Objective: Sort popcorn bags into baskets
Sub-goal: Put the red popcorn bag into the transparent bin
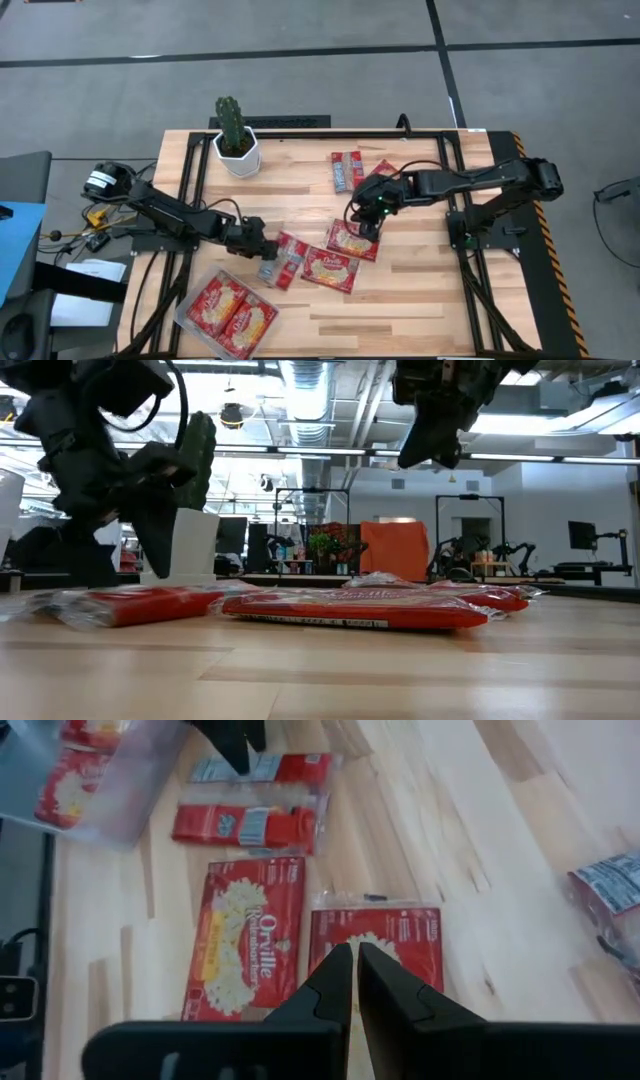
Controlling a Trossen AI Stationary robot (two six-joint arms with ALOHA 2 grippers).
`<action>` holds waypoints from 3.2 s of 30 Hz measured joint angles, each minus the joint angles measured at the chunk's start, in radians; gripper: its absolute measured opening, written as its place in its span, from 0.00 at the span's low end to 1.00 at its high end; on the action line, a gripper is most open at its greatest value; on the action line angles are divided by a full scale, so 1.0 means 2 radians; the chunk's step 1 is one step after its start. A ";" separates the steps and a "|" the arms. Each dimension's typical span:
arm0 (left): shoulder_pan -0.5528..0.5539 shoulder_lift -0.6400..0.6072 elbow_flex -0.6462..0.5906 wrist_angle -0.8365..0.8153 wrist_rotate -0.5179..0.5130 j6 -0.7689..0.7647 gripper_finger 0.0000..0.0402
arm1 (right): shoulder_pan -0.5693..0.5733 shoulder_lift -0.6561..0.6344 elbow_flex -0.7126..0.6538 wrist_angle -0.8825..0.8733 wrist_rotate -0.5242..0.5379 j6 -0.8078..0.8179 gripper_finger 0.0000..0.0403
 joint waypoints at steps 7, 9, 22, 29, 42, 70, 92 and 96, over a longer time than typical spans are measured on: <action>-0.002 0.069 0.000 0.069 0.013 0.009 0.54 | 0.002 0.017 -0.001 0.006 0.001 0.000 0.12; -0.002 0.095 0.000 0.118 0.014 0.005 0.49 | 0.007 0.036 0.001 0.031 0.000 -0.016 0.12; -0.001 0.132 0.002 0.191 -0.015 -0.017 0.35 | 0.024 0.241 0.000 0.246 -0.094 -0.040 0.03; -0.001 0.132 0.005 0.193 -0.021 -0.015 0.46 | 0.054 0.288 0.000 0.274 -0.093 -0.033 0.03; 0.000 0.133 0.005 0.216 -0.029 -0.021 0.60 | 0.034 0.311 0.000 0.345 -0.070 -0.039 0.04; 0.031 0.050 0.012 0.245 -0.046 0.014 0.02 | -0.026 0.093 0.049 0.113 -0.020 -0.100 0.06; -0.288 -0.116 0.218 -0.275 -0.189 -0.213 0.01 | 0.007 0.046 0.049 0.030 0.027 -0.101 0.05; -0.345 -0.069 0.218 -0.288 -0.227 -0.301 0.01 | 0.015 0.049 0.049 0.029 0.027 -0.101 0.04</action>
